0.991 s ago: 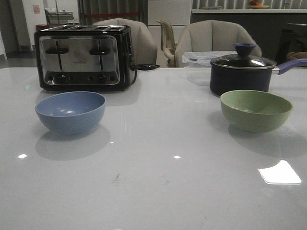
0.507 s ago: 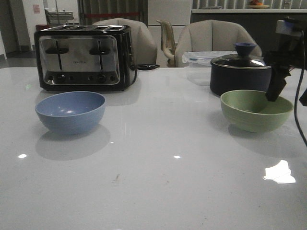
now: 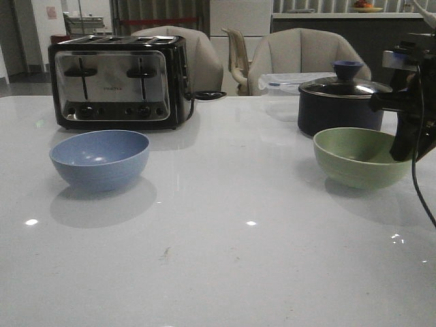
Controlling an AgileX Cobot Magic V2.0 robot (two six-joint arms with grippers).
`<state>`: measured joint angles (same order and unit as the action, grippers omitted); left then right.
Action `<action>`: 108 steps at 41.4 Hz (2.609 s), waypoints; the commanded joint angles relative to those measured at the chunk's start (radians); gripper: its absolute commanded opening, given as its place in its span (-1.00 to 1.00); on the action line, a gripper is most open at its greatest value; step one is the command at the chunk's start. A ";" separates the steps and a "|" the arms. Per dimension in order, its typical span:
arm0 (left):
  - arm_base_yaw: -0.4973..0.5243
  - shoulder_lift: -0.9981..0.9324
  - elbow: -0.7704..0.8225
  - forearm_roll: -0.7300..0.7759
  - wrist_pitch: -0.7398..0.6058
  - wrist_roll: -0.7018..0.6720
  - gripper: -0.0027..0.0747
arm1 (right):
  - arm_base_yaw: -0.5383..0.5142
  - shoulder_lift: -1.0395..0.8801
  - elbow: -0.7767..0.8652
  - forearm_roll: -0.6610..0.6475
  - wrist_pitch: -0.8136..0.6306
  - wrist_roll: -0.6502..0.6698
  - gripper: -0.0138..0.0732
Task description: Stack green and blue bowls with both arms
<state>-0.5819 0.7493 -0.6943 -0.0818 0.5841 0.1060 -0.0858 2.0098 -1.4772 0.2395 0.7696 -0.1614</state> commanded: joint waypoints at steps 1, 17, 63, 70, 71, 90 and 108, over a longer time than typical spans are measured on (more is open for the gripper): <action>-0.008 0.000 -0.032 -0.013 -0.071 0.001 0.38 | -0.004 -0.065 -0.033 -0.002 -0.010 -0.011 -0.49; -0.008 0.000 -0.032 -0.013 -0.071 0.001 0.38 | 0.166 -0.284 -0.015 -0.001 -0.008 -0.054 -0.56; -0.008 0.000 -0.032 -0.013 -0.071 0.001 0.38 | 0.529 -0.208 0.027 0.031 -0.024 -0.054 0.50; -0.008 0.000 -0.032 -0.013 -0.071 0.001 0.38 | 0.561 -0.394 0.079 -0.016 -0.023 -0.054 0.50; -0.008 0.000 -0.032 -0.013 -0.071 0.001 0.38 | 0.571 -0.419 0.098 -0.042 -0.023 -0.054 0.50; -0.008 0.000 -0.032 -0.013 -0.071 0.001 0.38 | 0.622 -0.985 0.515 -0.196 -0.027 0.119 0.46; -0.008 0.011 -0.045 -0.007 -0.017 -0.001 0.38 | 0.622 -1.166 0.658 -0.202 -0.016 0.119 0.46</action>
<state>-0.5819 0.7514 -0.6943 -0.0841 0.6034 0.1060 0.5381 0.8546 -0.7932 0.0495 0.8067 -0.0411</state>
